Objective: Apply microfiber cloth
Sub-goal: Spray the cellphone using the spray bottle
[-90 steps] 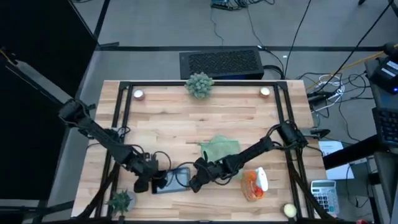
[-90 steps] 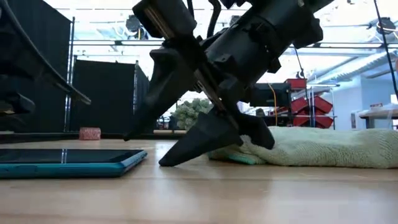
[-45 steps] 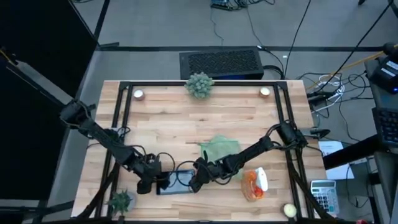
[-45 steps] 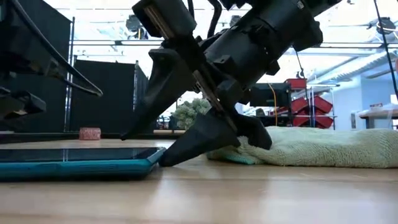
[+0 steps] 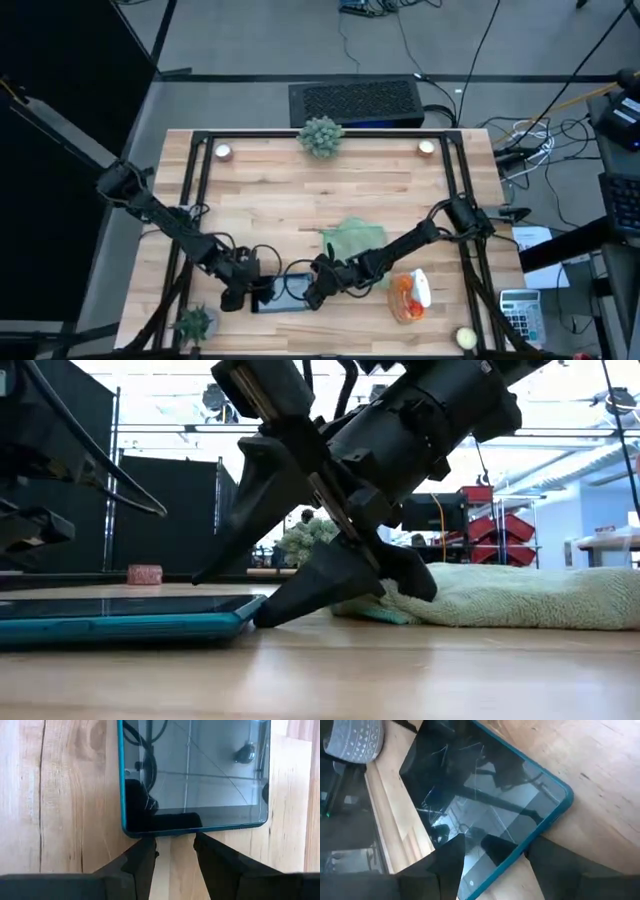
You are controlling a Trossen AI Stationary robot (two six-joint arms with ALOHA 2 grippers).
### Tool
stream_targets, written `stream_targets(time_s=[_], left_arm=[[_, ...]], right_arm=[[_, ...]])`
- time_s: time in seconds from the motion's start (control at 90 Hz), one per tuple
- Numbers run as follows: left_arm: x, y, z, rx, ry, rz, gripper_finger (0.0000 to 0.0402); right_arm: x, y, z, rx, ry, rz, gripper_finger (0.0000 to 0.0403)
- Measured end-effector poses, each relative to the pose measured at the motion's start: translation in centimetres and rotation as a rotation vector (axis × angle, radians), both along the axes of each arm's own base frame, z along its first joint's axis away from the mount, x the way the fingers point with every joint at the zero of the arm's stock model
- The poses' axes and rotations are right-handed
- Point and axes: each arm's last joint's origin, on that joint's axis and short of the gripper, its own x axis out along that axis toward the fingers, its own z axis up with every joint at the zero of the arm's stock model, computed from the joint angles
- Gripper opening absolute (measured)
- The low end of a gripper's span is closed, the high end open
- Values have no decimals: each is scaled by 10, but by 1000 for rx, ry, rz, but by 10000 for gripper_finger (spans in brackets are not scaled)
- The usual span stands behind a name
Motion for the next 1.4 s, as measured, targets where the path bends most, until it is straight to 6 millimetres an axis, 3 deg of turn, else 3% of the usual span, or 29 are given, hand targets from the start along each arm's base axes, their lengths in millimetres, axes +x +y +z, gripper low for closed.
stream_targets(time_s=[0.244, 0.511, 0.789, 1.111, 1.178, 1.4], left_arm=[[-2, 1, 6, -11, -15, -1, 134], [-3, 1, 8, -10, 3, 1, 134], [1, 4, 9, -8, -18, 25, 134], [2, 6, 10, -6, -26, 39, 134], [10, 6, 13, 41, -131, 82, 134], [16, 7, 16, 48, -201, 110, 134]], right_arm=[[1, -2, 2, 5, -10, -42, 196], [-1, -2, 35, 2, -74, 10, 196], [1, -14, 31, -74, -70, -87, 196], [0, -6, 33, -31, -85, 12, 196], [4, -4, 38, -34, -135, 21, 196], [-8, -12, 16, -56, 85, -38, 196]])
